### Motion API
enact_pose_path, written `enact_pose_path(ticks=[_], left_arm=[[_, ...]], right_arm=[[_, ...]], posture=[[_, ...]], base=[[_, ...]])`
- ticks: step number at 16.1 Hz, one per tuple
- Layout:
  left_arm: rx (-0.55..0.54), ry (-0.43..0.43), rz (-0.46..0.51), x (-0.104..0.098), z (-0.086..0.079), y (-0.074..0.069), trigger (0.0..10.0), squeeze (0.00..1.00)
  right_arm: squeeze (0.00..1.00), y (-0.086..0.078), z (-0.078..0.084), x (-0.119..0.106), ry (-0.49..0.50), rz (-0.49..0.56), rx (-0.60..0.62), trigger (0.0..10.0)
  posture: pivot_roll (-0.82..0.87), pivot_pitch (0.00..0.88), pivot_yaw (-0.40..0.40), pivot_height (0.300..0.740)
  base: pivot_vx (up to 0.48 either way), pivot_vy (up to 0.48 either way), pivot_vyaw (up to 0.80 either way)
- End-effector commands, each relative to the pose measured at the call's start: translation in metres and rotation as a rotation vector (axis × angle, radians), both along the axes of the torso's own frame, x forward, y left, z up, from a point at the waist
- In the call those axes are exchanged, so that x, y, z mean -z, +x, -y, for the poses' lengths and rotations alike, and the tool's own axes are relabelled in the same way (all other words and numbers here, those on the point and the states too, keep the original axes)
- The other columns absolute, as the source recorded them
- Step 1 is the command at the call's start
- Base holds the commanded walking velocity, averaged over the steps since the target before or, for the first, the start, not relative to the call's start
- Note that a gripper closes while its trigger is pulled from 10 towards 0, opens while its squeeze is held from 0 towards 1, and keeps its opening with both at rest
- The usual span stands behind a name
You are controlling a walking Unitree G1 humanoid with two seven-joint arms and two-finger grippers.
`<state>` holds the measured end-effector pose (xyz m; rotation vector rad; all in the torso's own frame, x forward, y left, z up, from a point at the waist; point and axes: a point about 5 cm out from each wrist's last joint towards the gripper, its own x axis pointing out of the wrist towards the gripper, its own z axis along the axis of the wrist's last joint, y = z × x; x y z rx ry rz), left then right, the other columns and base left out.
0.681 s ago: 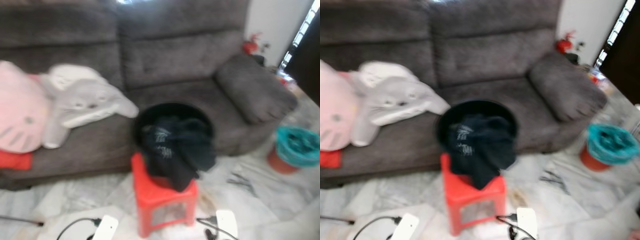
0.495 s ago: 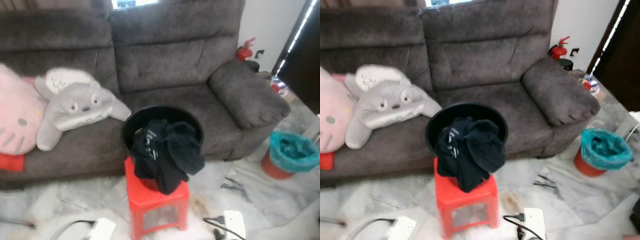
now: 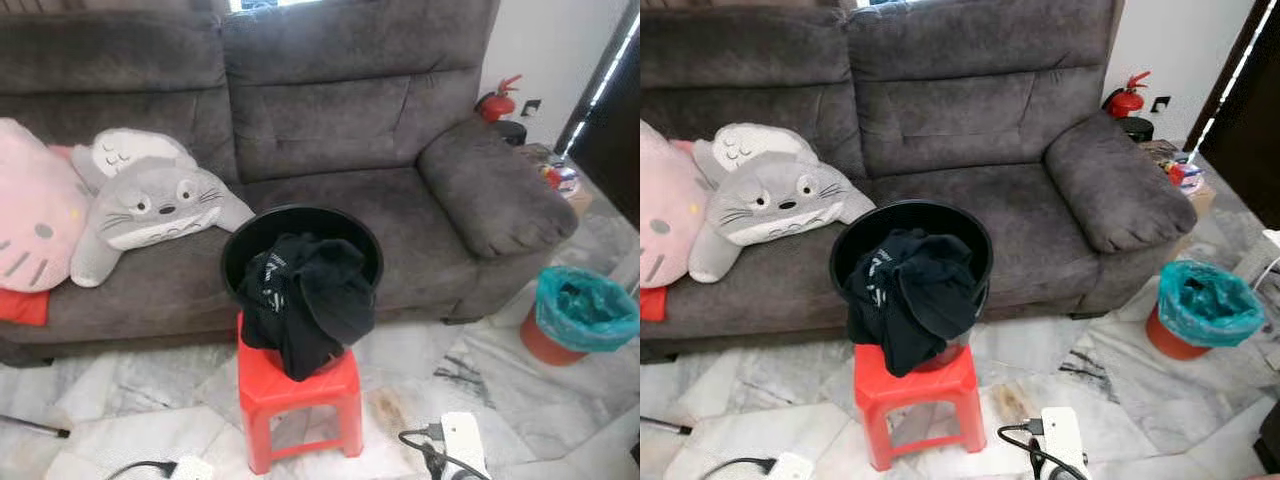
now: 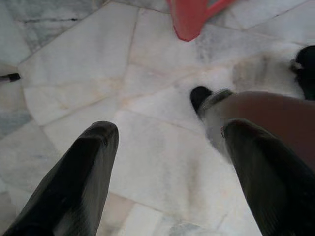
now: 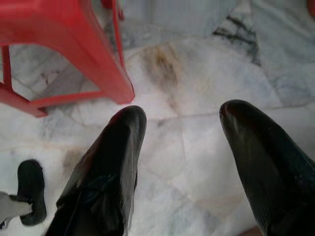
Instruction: Hang hanger
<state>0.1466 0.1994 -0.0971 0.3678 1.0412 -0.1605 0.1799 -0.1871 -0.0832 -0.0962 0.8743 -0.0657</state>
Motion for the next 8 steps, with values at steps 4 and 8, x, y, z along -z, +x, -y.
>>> enact_pose_path(ticks=[4, 8], left_arm=[[0.039, 0.003, 0.005, 0.0, 0.029, 0.012, 10.0, 0.0], [0.069, -0.009, 0.024, -0.004, 0.058, 0.025, 10.0, 0.0]], right_arm=[[0.0, 0.007, -0.003, -0.006, -0.087, 0.104, -0.021, 10.0], [0.0, 0.018, 0.016, -0.065, -0.21, 0.622, -0.026, 10.0]], posture=[[-0.19, 0.005, 0.008, 0.74], [-0.2, 0.004, 0.013, 0.74]], base=[[0.0, 0.0, 0.0], [0.0, 0.0, 0.0]])
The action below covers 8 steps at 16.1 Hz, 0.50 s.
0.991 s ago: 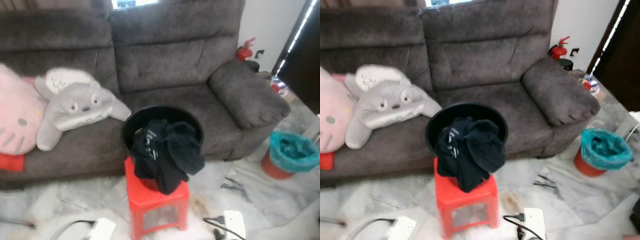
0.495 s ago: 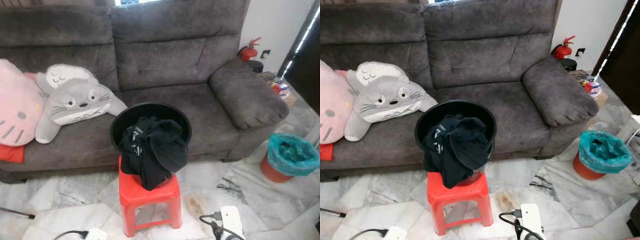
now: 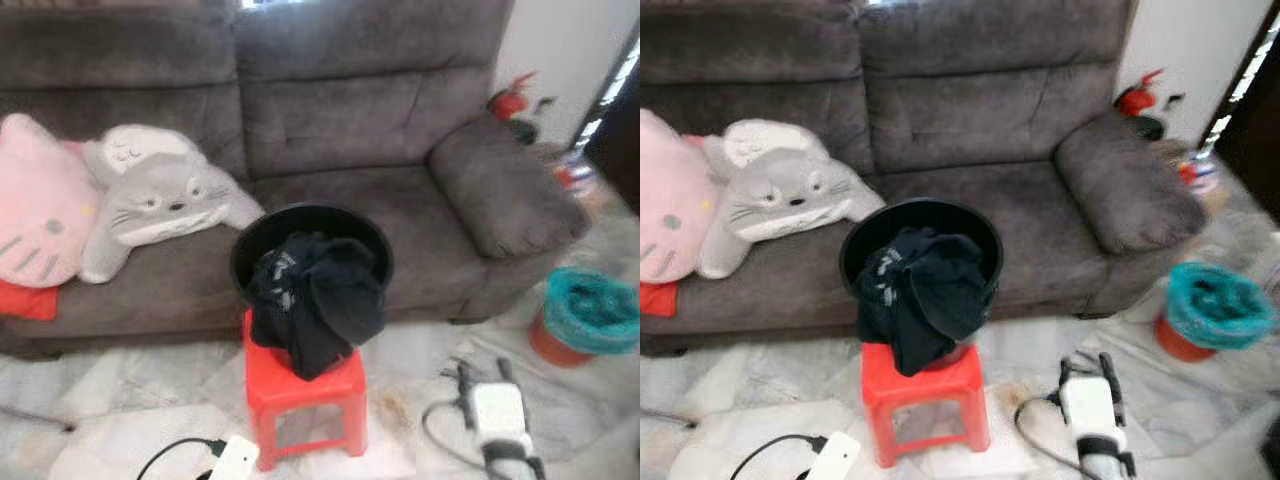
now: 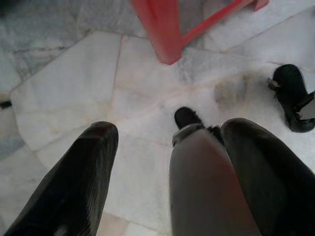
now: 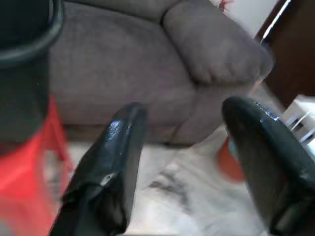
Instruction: Hang hanger
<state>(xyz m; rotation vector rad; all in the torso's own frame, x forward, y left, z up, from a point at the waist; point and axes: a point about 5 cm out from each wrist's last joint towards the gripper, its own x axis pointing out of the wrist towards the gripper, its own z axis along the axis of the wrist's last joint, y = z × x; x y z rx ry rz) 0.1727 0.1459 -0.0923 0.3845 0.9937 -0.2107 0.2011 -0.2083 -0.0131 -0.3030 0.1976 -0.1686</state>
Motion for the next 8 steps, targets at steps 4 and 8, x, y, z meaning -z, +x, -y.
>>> enact_pose_path(ticks=[4, 8], left_arm=[[0.0, 0.032, -0.023, 0.003, -0.02, -0.01, 10.0, 0.0], [-0.003, 0.03, -0.023, 0.003, -0.022, -0.01, 10.0, 0.0]], right_arm=[[0.0, -0.012, -0.004, -0.015, 0.006, 0.099, -0.017, 10.0], [0.0, 0.021, -0.008, -0.084, -0.031, 0.256, -0.181, 10.0]], posture=[[-0.21, 0.001, 0.012, 0.74], [-0.22, 0.003, 0.016, 0.74]], base=[[0.0, 0.0, 0.0], [0.0, 0.0, 0.0]])
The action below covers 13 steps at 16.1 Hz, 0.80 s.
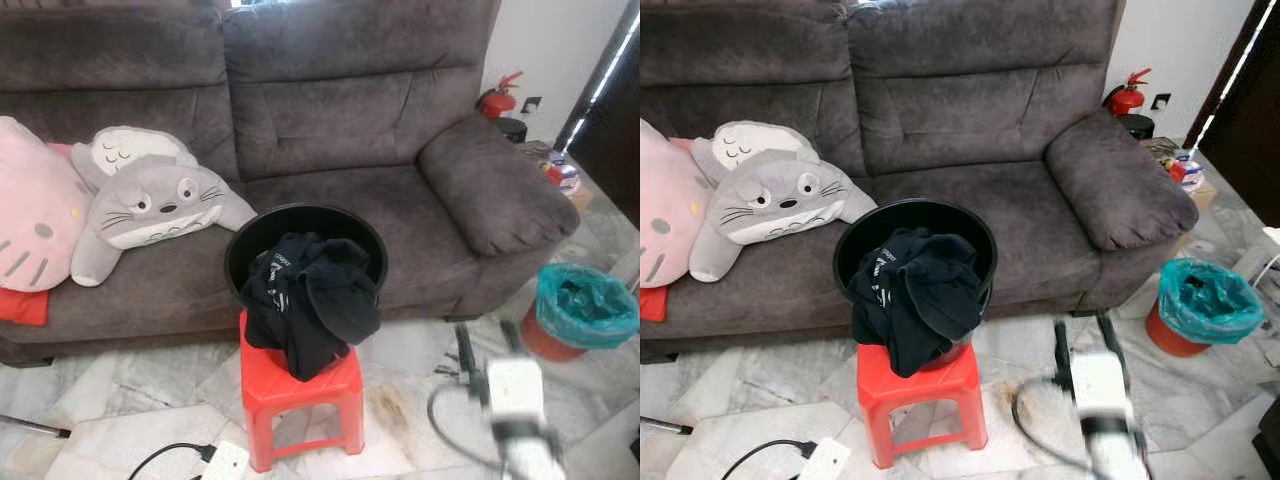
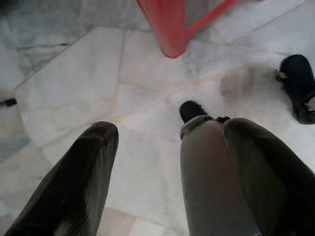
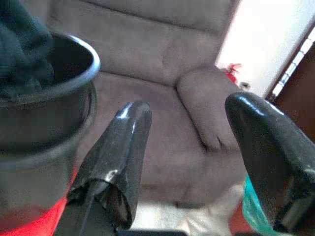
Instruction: Hang hanger
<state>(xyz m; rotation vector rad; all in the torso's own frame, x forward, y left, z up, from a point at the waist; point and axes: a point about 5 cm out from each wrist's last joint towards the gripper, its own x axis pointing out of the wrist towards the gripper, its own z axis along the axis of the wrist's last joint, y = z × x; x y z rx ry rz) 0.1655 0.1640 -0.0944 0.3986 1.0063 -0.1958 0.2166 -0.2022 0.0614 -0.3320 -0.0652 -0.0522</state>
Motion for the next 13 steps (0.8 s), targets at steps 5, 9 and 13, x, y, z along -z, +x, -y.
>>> enact_pose_path(ticks=[5, 9, 13], left_arm=[[-0.002, 0.006, -0.009, 0.001, -0.005, -0.003, 10.0, 0.0], [-0.004, 0.008, -0.01, 0.001, -0.005, -0.003, 10.0, 0.0], [-0.006, 0.007, -0.01, 0.001, -0.005, -0.003, 10.0, 0.0]], right_arm=[[0.07, 0.035, -0.058, -0.067, -0.042, 0.057, -0.433, 10.0], [1.0, 0.024, -0.069, -0.079, -0.03, 0.009, -0.564, 10.0], [1.0, 0.013, -0.037, -0.047, -0.09, -0.208, -0.457, 10.0]], posture=[[-0.22, 0.005, 0.012, 0.74], [-0.22, 0.008, 0.013, 0.74], [-0.23, 0.009, 0.01, 0.74]], base=[[0.0, 0.0, 0.0], [0.0, 0.0, 0.0], [0.0, 0.0, 0.0]])
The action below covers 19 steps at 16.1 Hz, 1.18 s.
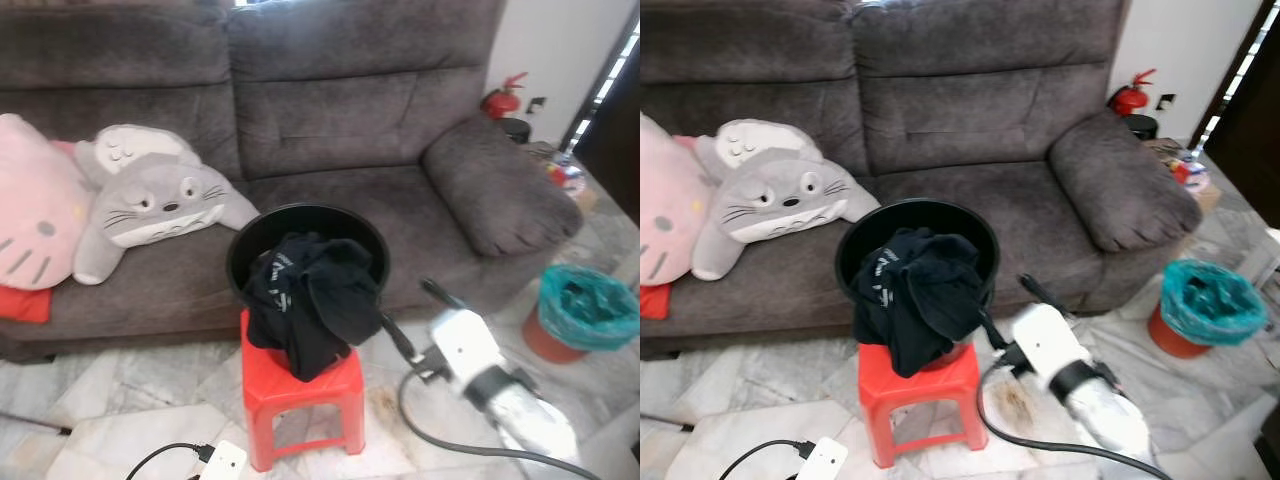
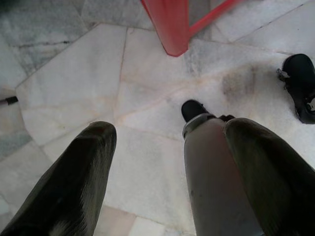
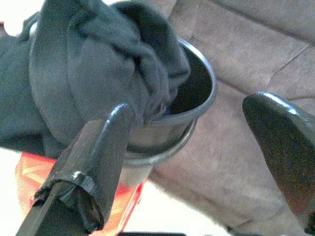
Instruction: Hang hanger
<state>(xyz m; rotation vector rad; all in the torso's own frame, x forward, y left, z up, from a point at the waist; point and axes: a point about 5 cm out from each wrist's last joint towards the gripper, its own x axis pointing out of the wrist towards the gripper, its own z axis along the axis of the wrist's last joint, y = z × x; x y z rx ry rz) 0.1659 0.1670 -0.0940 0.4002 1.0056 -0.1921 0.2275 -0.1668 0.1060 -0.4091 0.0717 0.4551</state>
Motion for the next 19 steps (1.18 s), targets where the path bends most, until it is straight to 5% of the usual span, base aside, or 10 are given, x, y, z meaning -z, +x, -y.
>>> enact_pose_path(ticks=[1, 7, 8, 9, 15, 19], left_arm=[[-0.004, 0.005, -0.011, 0.001, -0.002, -0.004, 10.0, 0.0], [-0.002, 0.008, -0.011, 0.001, -0.003, -0.003, 10.0, 0.0], [-0.003, 0.008, -0.011, 0.001, -0.003, -0.003, 10.0, 0.0], [-0.004, 0.009, -0.009, 0.001, -0.003, -0.003, 10.0, 0.0], [-0.01, 0.013, -0.008, 0.001, -0.004, -0.004, 10.0, 0.0], [-0.011, 0.02, -0.005, 0.001, -0.005, -0.004, 10.0, 0.0]], right_arm=[[1.0, -0.003, 0.0, -0.002, 0.02, -0.02, -0.043, 10.0], [1.0, 0.004, 0.001, -0.009, 0.048, -0.004, -0.068, 10.0], [0.1, 0.007, 0.001, -0.009, 0.057, -0.008, -0.076, 10.0], [0.0, 0.011, 0.003, -0.007, 0.043, -0.016, -0.092, 10.0], [0.0, 0.042, 0.007, -0.019, 0.099, 0.014, -0.153, 10.0], [0.0, 0.025, -0.013, -0.019, 0.245, -0.075, -0.352, 10.0]], posture=[[-0.23, 0.011, 0.013, 0.74], [-0.23, 0.01, 0.016, 0.74], [-0.23, 0.01, 0.015, 0.74], [-0.23, 0.01, 0.015, 0.74], [-0.22, 0.003, 0.012, 0.74], [-0.22, 0.0, 0.016, 0.74]], base=[[0.0, 0.0, 0.0], [0.0, 0.0, 0.0], [0.0, 0.0, 0.0], [0.0, 0.0, 0.0], [0.0, 0.0, 0.0], [0.0, 0.0, 0.0]])
